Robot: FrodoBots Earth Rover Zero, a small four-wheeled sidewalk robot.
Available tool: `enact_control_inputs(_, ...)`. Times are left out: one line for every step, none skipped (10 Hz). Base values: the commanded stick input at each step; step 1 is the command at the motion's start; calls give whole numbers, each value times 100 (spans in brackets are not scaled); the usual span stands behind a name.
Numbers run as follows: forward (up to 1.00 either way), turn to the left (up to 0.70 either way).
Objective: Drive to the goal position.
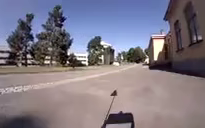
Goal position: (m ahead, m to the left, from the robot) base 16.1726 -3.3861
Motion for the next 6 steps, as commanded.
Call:
enact_control_inputs(70, -14)
enact_control_inputs(70, -14)
enact_control_inputs(70, -14)
enact_control_inputs(70, -14)
enact_control_inputs(70, -14)
enact_control_inputs(70, -14)
